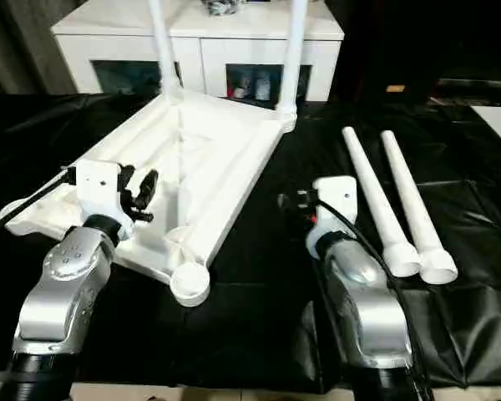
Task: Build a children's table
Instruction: Rotate table base, then pick table leg
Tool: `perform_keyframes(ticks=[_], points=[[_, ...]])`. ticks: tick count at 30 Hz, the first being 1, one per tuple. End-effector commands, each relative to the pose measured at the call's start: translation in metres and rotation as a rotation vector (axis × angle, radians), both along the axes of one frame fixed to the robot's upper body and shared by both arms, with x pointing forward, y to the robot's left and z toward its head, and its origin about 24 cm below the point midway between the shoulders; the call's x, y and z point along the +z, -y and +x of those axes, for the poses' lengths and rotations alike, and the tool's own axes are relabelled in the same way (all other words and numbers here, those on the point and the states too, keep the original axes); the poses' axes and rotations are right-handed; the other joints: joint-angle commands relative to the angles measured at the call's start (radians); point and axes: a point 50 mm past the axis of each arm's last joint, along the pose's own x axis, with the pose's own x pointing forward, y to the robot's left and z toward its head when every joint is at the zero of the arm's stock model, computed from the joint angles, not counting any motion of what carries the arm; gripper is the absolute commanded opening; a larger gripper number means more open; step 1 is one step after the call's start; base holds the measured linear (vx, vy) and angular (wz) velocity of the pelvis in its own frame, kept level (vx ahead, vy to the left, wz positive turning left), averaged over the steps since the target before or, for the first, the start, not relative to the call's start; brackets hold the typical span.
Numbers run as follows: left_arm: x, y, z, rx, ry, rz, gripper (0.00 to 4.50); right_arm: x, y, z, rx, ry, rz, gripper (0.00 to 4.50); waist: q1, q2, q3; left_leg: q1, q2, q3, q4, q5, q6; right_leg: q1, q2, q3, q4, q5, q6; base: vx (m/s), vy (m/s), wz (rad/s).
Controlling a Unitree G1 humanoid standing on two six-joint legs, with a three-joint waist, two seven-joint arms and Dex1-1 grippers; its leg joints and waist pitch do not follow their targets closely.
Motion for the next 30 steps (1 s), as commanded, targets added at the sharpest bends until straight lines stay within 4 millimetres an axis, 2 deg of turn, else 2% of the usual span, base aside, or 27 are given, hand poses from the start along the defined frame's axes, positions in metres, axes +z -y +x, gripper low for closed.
perform_keyframes(ticks=[1,2,5,6,9,10,11,13,14,16,17,22,23,27,30], points=[[0.006,0.009,-0.004,-0.135,0.013,0.013,2.22,-0.007,0.016,0.014,-0.052,-0.103,-0.038,4.32,-0.005,-0.003,-0.057,0.006,0.018,-0.007,-0.072,-0.237,-0.013,0.039,-0.034,0.031,-0.069,-0.236,-0.145,0.0,0.0,0.0],[0.008,0.011,-0.005,-0.183,0.016,0.015,2.22,-0.007,0.023,0.02,-0.065,-0.126,-0.064,4.46,-0.002,0.006,-0.058,0.01,0.018,-0.007,-0.071,-0.241,-0.021,0.037,-0.035,0.031,-0.068,-0.229,-0.153,0.0,0.0,0.0],[0.012,0.014,-0.007,-0.265,0.005,0.041,2.22,-0.002,0.042,0.037,-0.09,-0.156,-0.117,4.46,-0.003,0.002,-0.058,0.011,0.017,-0.003,-0.066,-0.239,-0.025,0.039,-0.035,0.03,-0.065,-0.195,-0.174,0.0,0.0,0.0],[0.014,0.016,-0.01,-0.322,-0.011,0.066,2.22,0.0,0.055,0.044,-0.116,-0.185,-0.148,4.46,-0.002,0.0,-0.06,0.012,0.017,-0.002,-0.064,-0.232,-0.024,0.041,-0.035,0.029,-0.063,-0.187,-0.178,0.0,0.0,0.0],[0.014,0.018,-0.017,-0.445,-0.051,0.118,2.22,0.007,0.082,0.056,-0.188,-0.22,-0.18,4.46,0.0,-0.002,-0.062,0.009,0.014,0.001,-0.058,-0.179,-0.009,0.046,-0.035,0.028,-0.054,-0.135,-0.208,0.0,0.0,0.0],[0.016,0.019,-0.021,-0.504,-0.059,0.136,2.22,0.01,0.09,0.059,-0.205,-0.238,-0.189,4.46,0.0,-0.015,-0.066,0.006,0.013,0.002,-0.055,-0.151,0.002,0.051,-0.035,0.028,-0.048,-0.11,-0.218,0.0,0.0,0.0],[0.019,0.019,-0.026,-0.571,-0.071,0.149,2.22,0.014,0.102,0.062,-0.237,-0.256,-0.201,4.46,0.002,-0.008,-0.065,0.008,0.014,0.002,-0.054,-0.149,0.009,0.048,-0.038,0.025,-0.047,-0.117,-0.235,0.0,0.0,0.0],[0.023,0.02,-0.031,-0.634,-0.074,0.164,2.22,0.014,0.113,0.064,-0.248,-0.298,-0.24,4.46,0.0,-0.009,-0.064,0.007,0.014,0.005,-0.051,-0.14,0.014,0.049,-0.034,0.025,-0.044,-0.096,-0.251,0.0,0.0,0.0],[0.025,0.019,-0.032,-0.652,-0.074,0.177,2.22,0.013,0.116,0.064,-0.239,-0.333,-0.241,4.46,0.0,-0.015,-0.063,0.006,0.013,0.008,-0.05,-0.148,0.023,0.05,-0.033,0.024,-0.046,-0.1,-0.258,0.0,0.0,0.0],[0.029,0.017,-0.034,-0.684,-0.073,0.203,2.22,0.009,0.12,0.064,-0.206,-0.383,-0.207,4.46,0.001,-0.015,-0.061,0.005,0.013,0.008,-0.05,-0.161,0.029,0.051,-0.035,0.025,-0.048,-0.123,-0.259,0.0,0.0,0.0],[0.032,0.016,-0.036,-0.692,-0.072,0.207,2.22,0.007,0.12,0.063,-0.186,-0.417,-0.187,4.46,-0.004,-0.016,-0.058,0.002,0.014,0.007,-0.051,-0.194,0.029,0.05,-0.038,0.023,-0.051,-0.177,-0.261,0.0,0.0,0.0],[0.039,0.016,-0.037,-0.711,-0.07,0.219,2.22,-0.004,0.12,0.061,-0.132,-0.511,-0.062,4.46,-0.002,-0.016,-0.056,0.008,0.017,0.006,-0.05,-0.233,0.014,0.043,-0.036,0.023,-0.054,-0.247,-0.257,0.0,0.0,0.0],[0.041,0.016,-0.037,-0.72,-0.068,0.217,2.22,-0.006,0.118,0.06,-0.116,-0.525,-0.025,4.46,-0.002,-0.017,-0.053,0.008,0.017,0.006,-0.05,-0.264,0.008,0.04,-0.036,0.023,-0.057,-0.286,-0.247,0.0,0.0,0.0],[0.043,0.016,-0.039,-0.727,-0.068,0.217,2.22,-0.01,0.121,0.058,-0.119,-0.555,-0.041,4.46,-0.002,-0.018,-0.052,0.008,0.017,0.004,-0.05,-0.277,-0.002,0.037,-0.038,0.022,-0.059,-0.327,-0.234,0.0,0.0,0.0],[0.043,0.016,-0.041,-0.738,-0.08,0.218,2.22,-0.015,0.123,0.055,-0.125,-0.604,-0.03,4.1,-0.002,-0.017,-0.053,0.008,0.017,0.003,-0.049,-0.28,-0.005,0.035,-0.038,0.021,-0.06,-0.34,-0.231,0.0,0.0,0.0]])
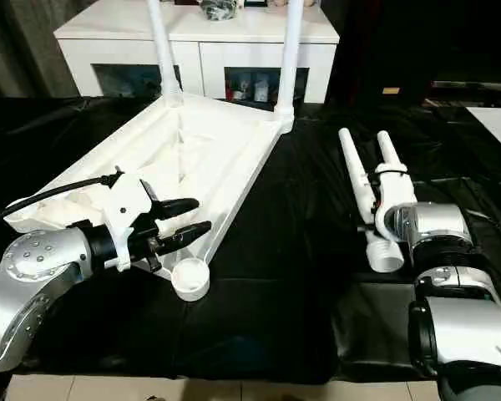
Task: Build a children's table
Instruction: Pick table leg
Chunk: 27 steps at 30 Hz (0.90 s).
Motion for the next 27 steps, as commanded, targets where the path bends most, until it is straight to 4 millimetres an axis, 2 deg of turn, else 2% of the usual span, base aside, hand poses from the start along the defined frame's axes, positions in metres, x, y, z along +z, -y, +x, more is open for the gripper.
perform_keyframes(ticks=[1,6,13,22,24,25,27], points=[[0.006,0.0,-0.002,-0.014,0.013,0.011,2.22,0.002,0.003,0.0,-0.011,-0.023,0.01,4.1,-0.003,-0.016,-0.056,0.006,0.015,0.002,-0.066,-0.282,-0.006,0.038,-0.036,0.02,-0.077,-0.348,-0.223,0.0,0.0,0.0],[0.005,0.001,-0.003,-0.022,0.005,0.017,2.22,-0.007,0.003,-0.006,-0.012,-0.089,0.034,3.68,-0.001,-0.016,-0.056,0.006,0.016,0.001,-0.066,-0.283,-0.004,0.037,-0.035,0.02,-0.076,-0.337,-0.224,0.0,0.0,0.0],[0.006,0.0,-0.002,-0.007,0.01,0.028,2.22,-0.009,0.004,-0.007,-0.014,-0.1,0.039,3.13,-0.001,-0.018,-0.058,0.006,0.018,0.001,-0.066,-0.28,-0.006,0.037,-0.035,0.02,-0.073,-0.313,-0.236,0.0,0.0,0.0],[0.006,-0.003,0.004,0.057,0.047,0.03,2.22,-0.004,0.0,-0.003,-0.023,-0.066,0.077,2.24,-0.003,-0.024,-0.057,0.005,0.017,0.001,-0.067,-0.294,-0.007,0.036,-0.036,0.019,-0.077,-0.351,-0.217,0.0,0.0,0.0],[0.003,-0.006,0.006,0.096,0.048,0.023,2.22,0.003,-0.003,0.001,-0.022,-0.026,0.105,2.16,-0.003,-0.028,-0.057,0.004,0.017,0.001,-0.067,-0.286,-0.003,0.036,-0.035,0.02,-0.077,-0.346,-0.215,0.0,0.0,0.0],[0.002,-0.007,0.007,0.111,0.046,0.021,2.22,0.006,-0.004,0.002,-0.019,-0.008,0.116,1.98,-0.002,-0.026,-0.057,0.004,0.016,0.002,-0.066,-0.279,-0.002,0.037,-0.035,0.02,-0.077,-0.343,-0.212,0.0,0.0,0.0],[-0.001,-0.01,0.01,0.15,0.046,0.014,2.22,0.014,-0.009,0.005,-0.007,0.034,0.15,1.91,-0.002,-0.029,-0.06,0.0,0.017,0.001,-0.067,-0.248,0.002,0.041,-0.035,0.021,-0.072,-0.31,-0.208,0.0,0.0,0.0]])
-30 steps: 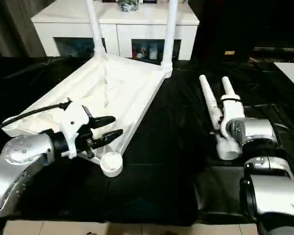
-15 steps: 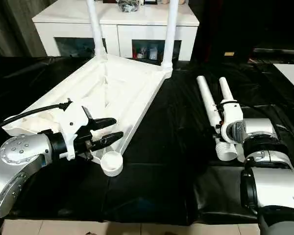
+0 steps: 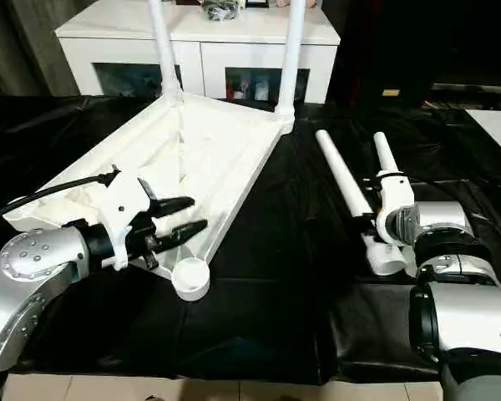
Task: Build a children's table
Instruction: Pick table leg
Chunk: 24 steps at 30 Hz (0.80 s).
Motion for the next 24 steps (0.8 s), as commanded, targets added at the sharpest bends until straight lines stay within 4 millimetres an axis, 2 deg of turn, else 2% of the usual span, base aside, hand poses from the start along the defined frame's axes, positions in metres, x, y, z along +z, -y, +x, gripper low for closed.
perform_keyframes(ticks=[1,2,3,4,5,6,7,8,9,10,11,12,13,14,16,18,19,21,22,23,24], points=[[-0.001,-0.006,0.004,0.054,0.019,0.005,2.22,0.013,-0.006,0.005,0.008,0.063,0.044,1.91,0.001,-0.019,-0.063,0.002,0.016,0.002,-0.066,-0.223,0.007,0.045,-0.034,0.022,-0.07,-0.282,-0.206,0.0,0.0,0.0],[-0.005,-0.008,0.007,0.096,0.024,0.007,2.22,0.02,-0.015,0.005,0.028,0.121,0.092,1.89,0.003,-0.015,-0.062,0.002,0.014,0.003,-0.066,-0.205,0.014,0.046,-0.032,0.023,-0.071,-0.259,-0.206,0.0,0.0,0.0],[-0.006,-0.009,0.007,0.103,0.024,0.007,2.22,0.021,-0.017,0.004,0.031,0.131,0.1,1.86,0.006,-0.016,-0.061,0.002,0.015,0.005,-0.067,-0.198,0.017,0.046,-0.031,0.025,-0.073,-0.249,-0.196,0.0,0.0,0.0],[-0.007,-0.009,0.008,0.119,0.028,0.002,2.22,0.024,-0.023,0.002,0.047,0.161,0.121,1.86,0.005,-0.014,-0.067,0.0,0.017,0.0,-0.068,-0.173,0.018,0.049,-0.033,0.023,-0.065,-0.225,-0.203,0.0,0.0,0.0],[-0.007,-0.01,0.009,0.153,0.037,-0.016,2.22,0.03,-0.036,-0.005,0.079,0.236,0.148,1.86,0.007,-0.013,-0.066,0.002,0.017,0.004,-0.067,-0.164,0.021,0.047,-0.031,0.025,-0.068,-0.209,-0.2,0.0,0.0,0.0],[-0.007,-0.01,0.01,0.158,0.039,-0.019,2.22,0.031,-0.037,-0.006,0.084,0.245,0.152,1.86,0.012,-0.01,-0.064,0.002,0.019,0.003,-0.069,-0.139,0.026,0.049,-0.031,0.029,-0.067,-0.166,-0.193,0.0,0.0,0.0],[-0.006,-0.011,0.013,0.206,0.054,-0.046,2.22,0.04,-0.048,-0.012,0.096,0.37,0.158,1.85,0.012,-0.004,-0.068,0.004,0.019,0.0,-0.07,-0.124,0.026,0.048,-0.029,0.026,-0.061,-0.144,-0.201,0.0,0.0,0.0],[-0.006,-0.011,0.013,0.206,0.054,-0.046,2.22,0.04,-0.048,-0.012,0.096,0.37,0.158,1.85,0.012,-0.007,-0.071,0.005,0.022,0.001,-0.068,-0.118,0.025,0.047,-0.032,0.028,-0.059,-0.125,-0.204,0.0,0.0,0.0],[-0.005,-0.012,0.014,0.229,0.061,-0.059,2.22,0.045,-0.051,-0.014,0.089,0.44,0.156,1.85,0.012,-0.007,-0.071,0.005,0.022,-0.001,-0.071,-0.123,0.025,0.048,-0.032,0.026,-0.059,-0.131,-0.211,0.0,0.0,0.0],[-0.004,-0.012,0.016,0.262,0.078,-0.075,2.22,0.049,-0.059,-0.019,0.097,0.509,0.178,1.85,0.014,0.002,-0.069,0.008,0.021,0.002,-0.071,-0.142,0.015,0.041,-0.032,0.027,-0.063,-0.153,-0.213,0.0,0.0,0.0],[-0.005,-0.014,0.018,0.305,0.079,-0.088,2.22,0.051,-0.064,-0.024,0.096,0.575,0.156,1.85,0.015,0.007,-0.067,0.008,0.023,0.003,-0.072,-0.151,0.013,0.041,-0.032,0.029,-0.067,-0.156,-0.207,0.0,0.0,0.0],[-0.006,-0.015,0.019,0.336,0.077,-0.096,2.22,0.051,-0.067,-0.027,0.09,0.611,0.12,1.85,0.014,0.001,-0.066,0.009,0.023,0.003,-0.072,-0.166,0.004,0.038,-0.03,0.029,-0.068,-0.16,-0.197,0.0,0.0,0.0],[-0.007,-0.016,0.02,0.364,0.08,-0.111,2.22,0.05,-0.071,-0.032,0.1,0.64,0.111,1.85,0.016,0.009,-0.065,0.009,0.021,0.001,-0.076,-0.186,-0.004,0.038,-0.031,0.028,-0.07,-0.19,-0.184,0.0,0.0,0.0],[-0.008,-0.016,0.021,0.378,0.081,-0.121,2.22,0.049,-0.073,-0.034,0.106,0.654,0.106,1.85,0.014,0.004,-0.062,0.009,0.021,0.0,-0.079,-0.217,-0.012,0.037,-0.031,0.028,-0.077,-0.227,-0.171,0.0,0.0,0.0],[-0.011,-0.018,0.025,0.449,0.073,-0.186,2.22,0.046,-0.084,-0.046,0.15,0.708,0.108,1.85,0.015,0.01,-0.06,0.011,0.021,0.0,-0.08,-0.261,-0.024,0.032,-0.032,0.03,-0.085,-0.281,-0.148,0.0,0.0,0.0],[-0.016,-0.02,0.026,0.496,0.071,-0.198,2.22,0.045,-0.096,-0.057,0.205,0.759,0.073,1.85,0.013,0.005,-0.059,0.005,0.018,-0.005,-0.084,-0.279,-0.027,0.036,-0.031,0.029,-0.088,-0.311,-0.124,0.0,0.0,0.0],[-0.016,-0.02,0.026,0.496,0.071,-0.198,2.22,0.045,-0.096,-0.057,0.205,0.759,0.073,1.85,0.011,0.005,-0.06,0.003,0.019,-0.007,-0.085,-0.279,-0.028,0.035,-0.032,0.029,-0.088,-0.308,-0.116,0.0,0.0,0.0],[-0.019,-0.022,0.027,0.549,0.102,-0.221,2.22,0.04,-0.115,-0.07,0.246,0.81,0.069,1.85,0.005,0.001,-0.058,-0.001,0.019,-0.009,-0.086,-0.293,-0.026,0.034,-0.033,0.029,-0.092,-0.33,-0.105,0.0,0.0,0.0],[-0.018,-0.022,0.027,0.557,0.111,-0.233,2.22,0.039,-0.119,-0.072,0.257,0.818,0.069,1.85,0.004,0.003,-0.056,0.001,0.019,-0.009,-0.087,-0.309,-0.025,0.03,-0.035,0.03,-0.095,-0.35,-0.099,0.0,0.0,0.0],[-0.018,-0.022,0.027,0.563,0.113,-0.236,2.22,0.036,-0.123,-0.074,0.264,0.821,0.064,1.85,0.002,0.0,-0.057,-0.002,0.019,-0.011,-0.088,-0.308,-0.024,0.034,-0.035,0.029,-0.094,-0.354,-0.097,0.0,0.0,0.0],[-0.018,-0.022,0.027,0.566,0.112,-0.239,2.22,0.035,-0.124,-0.075,0.263,0.823,0.063,1.85,0.001,0.003,-0.055,0.0,0.019,-0.011,-0.089,-0.324,-0.022,0.029,-0.035,0.029,-0.097,-0.378,-0.094,0.0,0.0,0.0]])
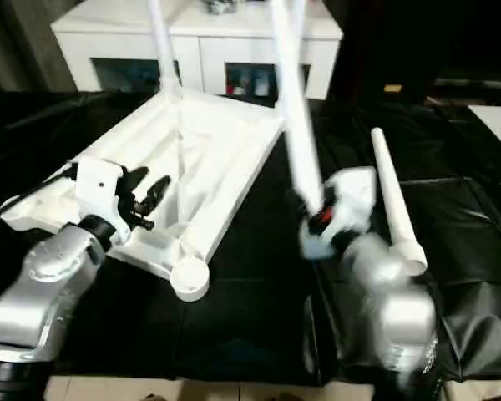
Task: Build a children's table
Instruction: Pick table leg
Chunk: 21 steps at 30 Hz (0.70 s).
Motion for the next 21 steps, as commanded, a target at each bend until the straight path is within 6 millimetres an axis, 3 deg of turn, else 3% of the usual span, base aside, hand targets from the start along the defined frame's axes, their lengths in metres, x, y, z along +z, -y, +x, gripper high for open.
perform_keyframes(ticks=[1,5,14,21], points=[[0.0001,-0.0051,0.0004,0.034,0.01,0.003,2.22,0.0106,-0.004,-0.0004,-0.008,0.066,-0.013,1.85,-0.001,-0.002,-0.054,0.012,0.018,-0.009,-0.084,-0.337,-0.02,0.034,-0.035,0.03,-0.096,-0.39,-0.098,0.0,0.0,0.0],[0.0001,-0.005,0.0005,0.035,0.012,0.003,2.22,0.0106,-0.0049,0.0001,-0.011,0.07,-0.018,1.85,0.002,0.002,-0.054,0.014,0.019,-0.01,-0.085,-0.335,-0.024,0.033,-0.033,0.031,-0.094,-0.367,-0.093,0.0,0.0,0.0],[0.0001,-0.005,0.0005,0.035,0.012,0.003,2.22,0.0106,-0.0049,0.0001,-0.011,0.07,-0.018,1.85,0.004,0.003,-0.06,0.008,0.02,-0.008,-0.082,-0.252,-0.014,0.046,-0.034,0.033,-0.076,-0.208,-0.139,0.0,0.0,0.0],[0.0001,-0.005,0.0005,0.035,0.012,0.003,2.22,0.0106,-0.0049,0.0001,-0.011,0.07,-0.018,1.85,0.004,0.004,-0.058,0.01,0.02,-0.007,-0.082,-0.264,-0.014,0.045,-0.034,0.033,-0.078,-0.227,-0.141,0.0,0.0,0.0]])
